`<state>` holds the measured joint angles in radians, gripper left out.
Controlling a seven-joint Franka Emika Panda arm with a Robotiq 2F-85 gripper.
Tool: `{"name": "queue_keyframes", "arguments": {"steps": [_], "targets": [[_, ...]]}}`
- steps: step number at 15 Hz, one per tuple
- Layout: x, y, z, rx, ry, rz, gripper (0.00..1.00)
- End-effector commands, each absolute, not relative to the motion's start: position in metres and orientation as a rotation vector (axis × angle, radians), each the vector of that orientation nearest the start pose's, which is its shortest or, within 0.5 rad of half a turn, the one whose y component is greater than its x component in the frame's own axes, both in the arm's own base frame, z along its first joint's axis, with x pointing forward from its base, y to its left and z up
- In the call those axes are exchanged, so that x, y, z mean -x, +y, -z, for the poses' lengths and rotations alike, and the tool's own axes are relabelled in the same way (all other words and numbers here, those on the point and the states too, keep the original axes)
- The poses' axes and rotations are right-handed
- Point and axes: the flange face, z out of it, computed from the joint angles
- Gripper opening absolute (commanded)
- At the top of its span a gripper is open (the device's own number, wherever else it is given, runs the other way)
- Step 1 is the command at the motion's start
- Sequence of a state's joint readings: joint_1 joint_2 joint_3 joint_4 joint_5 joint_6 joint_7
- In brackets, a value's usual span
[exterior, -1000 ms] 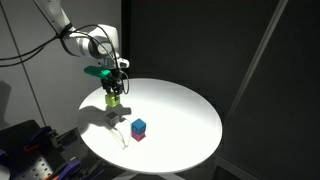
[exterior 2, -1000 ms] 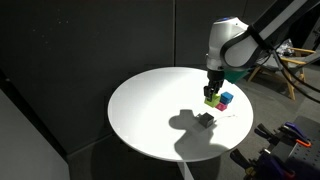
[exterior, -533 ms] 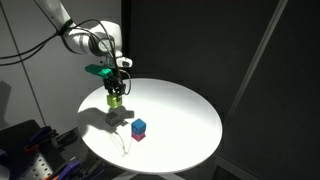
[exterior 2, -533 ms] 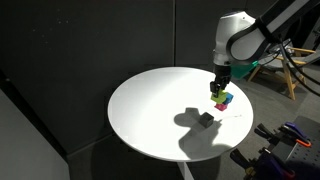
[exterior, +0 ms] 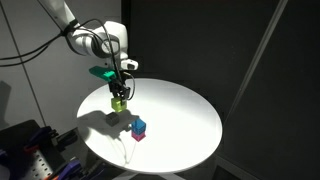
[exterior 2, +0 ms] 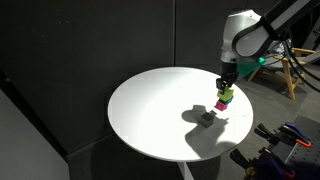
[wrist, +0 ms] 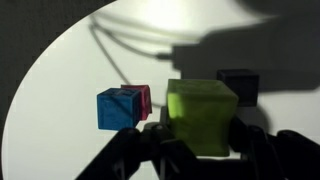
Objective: Put the light green block on top of the blue block
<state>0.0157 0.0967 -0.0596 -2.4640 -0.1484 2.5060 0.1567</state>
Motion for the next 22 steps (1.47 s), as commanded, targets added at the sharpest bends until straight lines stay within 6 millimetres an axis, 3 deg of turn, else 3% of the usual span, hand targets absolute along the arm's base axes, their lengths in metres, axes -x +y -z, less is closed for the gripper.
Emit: {"name": "queue_keyframes", "arguments": {"steps": [1,14,22], "targets": [[-0.468,-0.038,-0.258,3.249,0.207,-0.083,0.28],[-0.478,-0.087,-0.237,3.222,0.371,-0.114,0.28],[-0.503,-0.102,-0.228,3.209,0.411,-0.118,0.28]]}}
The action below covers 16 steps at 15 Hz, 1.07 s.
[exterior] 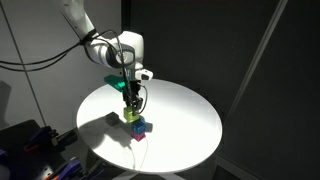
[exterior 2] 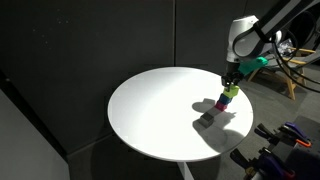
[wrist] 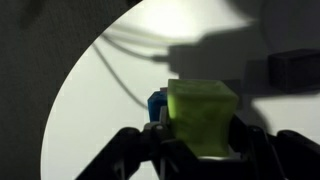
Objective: Put the light green block on top of the blue block
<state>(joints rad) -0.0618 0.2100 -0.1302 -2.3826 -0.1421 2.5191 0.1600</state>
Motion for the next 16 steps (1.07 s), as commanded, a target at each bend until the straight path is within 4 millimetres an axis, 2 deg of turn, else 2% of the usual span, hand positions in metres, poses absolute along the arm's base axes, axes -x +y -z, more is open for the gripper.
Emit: {"name": "queue_keyframes", "arguments": {"steps": [1,9,16], "targets": [[-0.507,-0.103,-0.227,3.209,0.415,-0.117,0.28],[-0.53,-0.112,-0.217,3.194,0.465,-0.128,0.28],[-0.532,-0.122,-0.211,3.189,0.5,-0.149,0.28]]}}
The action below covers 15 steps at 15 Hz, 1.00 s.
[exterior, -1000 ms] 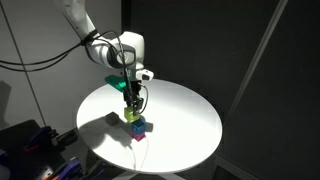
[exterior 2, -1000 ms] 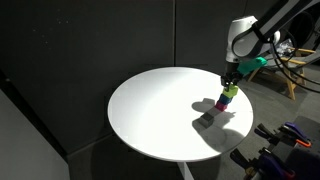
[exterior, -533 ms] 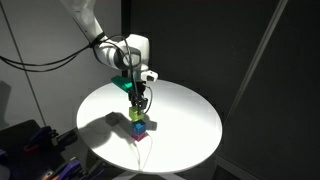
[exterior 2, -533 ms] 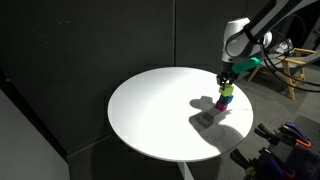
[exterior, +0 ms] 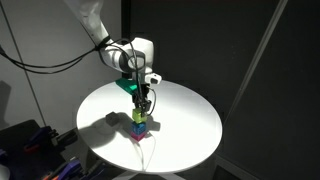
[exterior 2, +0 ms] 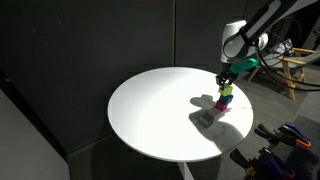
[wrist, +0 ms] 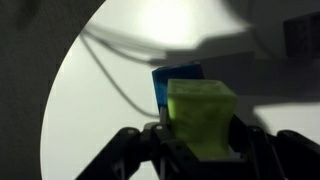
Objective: Put the light green block on top of the blue block
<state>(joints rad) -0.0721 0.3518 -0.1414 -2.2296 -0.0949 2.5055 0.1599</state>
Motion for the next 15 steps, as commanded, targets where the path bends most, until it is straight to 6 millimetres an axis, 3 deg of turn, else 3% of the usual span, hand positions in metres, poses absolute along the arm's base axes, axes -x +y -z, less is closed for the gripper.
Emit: {"name": "queue_keyframes", "arguments": {"steps": [1,9,10,11,13,15], "targets": [[-0.5316,-0.1223,-0.2103,3.189,0.501,-0.151,0.28],[-0.5274,-0.1234,-0.212,3.188,0.5,-0.156,0.28],[-0.527,-0.1238,-0.2119,3.186,0.503,-0.155,0.49],[-0.5268,-0.1241,-0.2117,3.184,0.506,-0.154,0.77],[-0.5262,-0.1248,-0.2111,3.18,0.511,-0.157,0.78],[-0.5255,-0.1246,-0.2116,3.178,0.511,-0.155,0.92]]}}
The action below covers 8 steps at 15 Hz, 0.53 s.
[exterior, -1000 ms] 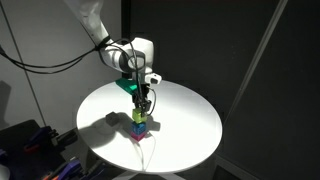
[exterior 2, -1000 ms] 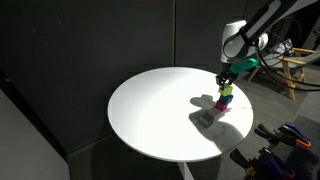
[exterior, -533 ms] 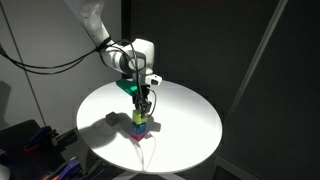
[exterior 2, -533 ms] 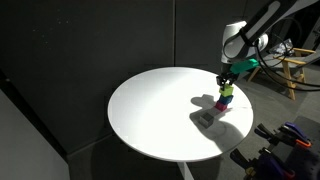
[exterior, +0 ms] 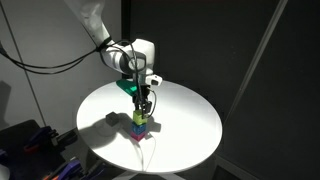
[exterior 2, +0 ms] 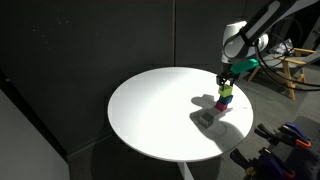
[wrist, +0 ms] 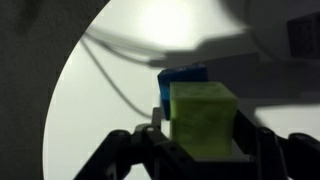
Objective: Put the light green block on top of the blue block
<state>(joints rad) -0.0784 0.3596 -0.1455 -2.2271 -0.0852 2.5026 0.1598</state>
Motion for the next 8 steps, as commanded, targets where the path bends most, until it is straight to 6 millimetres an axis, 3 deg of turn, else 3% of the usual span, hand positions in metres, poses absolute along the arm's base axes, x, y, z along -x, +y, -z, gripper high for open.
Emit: {"name": "queue_keyframes", "arguments": {"steps": [1,8], "targets": [[-0.525,-0.124,-0.213,3.177,0.508,-0.152,0.99],[-0.517,-0.116,-0.229,3.178,0.467,-0.111,1.0]]}}
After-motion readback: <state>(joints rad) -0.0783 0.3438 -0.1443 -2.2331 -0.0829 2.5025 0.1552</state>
